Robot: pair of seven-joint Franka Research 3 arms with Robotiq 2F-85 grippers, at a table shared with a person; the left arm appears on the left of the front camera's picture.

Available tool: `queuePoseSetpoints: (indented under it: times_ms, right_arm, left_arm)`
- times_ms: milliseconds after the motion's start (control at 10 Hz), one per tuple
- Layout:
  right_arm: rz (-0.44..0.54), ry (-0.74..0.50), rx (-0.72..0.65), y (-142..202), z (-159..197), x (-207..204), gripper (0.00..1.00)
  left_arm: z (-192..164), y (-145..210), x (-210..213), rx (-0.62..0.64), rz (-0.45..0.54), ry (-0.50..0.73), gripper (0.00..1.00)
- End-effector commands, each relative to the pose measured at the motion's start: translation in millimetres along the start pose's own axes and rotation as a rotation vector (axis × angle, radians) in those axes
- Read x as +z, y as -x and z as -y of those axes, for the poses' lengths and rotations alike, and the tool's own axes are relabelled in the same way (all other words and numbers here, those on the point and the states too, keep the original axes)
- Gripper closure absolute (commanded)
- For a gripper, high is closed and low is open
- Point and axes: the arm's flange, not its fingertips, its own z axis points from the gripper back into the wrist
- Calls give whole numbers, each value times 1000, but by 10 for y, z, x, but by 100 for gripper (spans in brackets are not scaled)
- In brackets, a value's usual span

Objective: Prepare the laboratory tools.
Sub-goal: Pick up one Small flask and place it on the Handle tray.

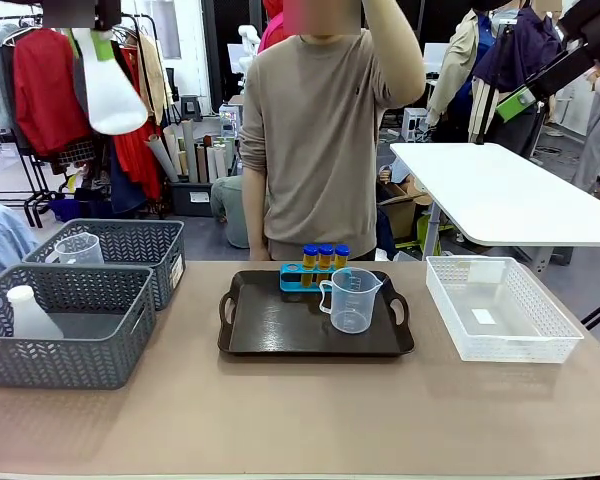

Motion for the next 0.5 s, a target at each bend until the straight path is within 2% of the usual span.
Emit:
queuePoseSetpoints:
  times_ms: [0,400]
  right_arm:
    - [12,-7,10,-18,-12,5,0]
    - [12,-7,10,-18,-12,5,0]
  left_arm:
    - [-6,-236,365,-78,28,-11,100]
    - [34,-241,99,-111,24,21,100]
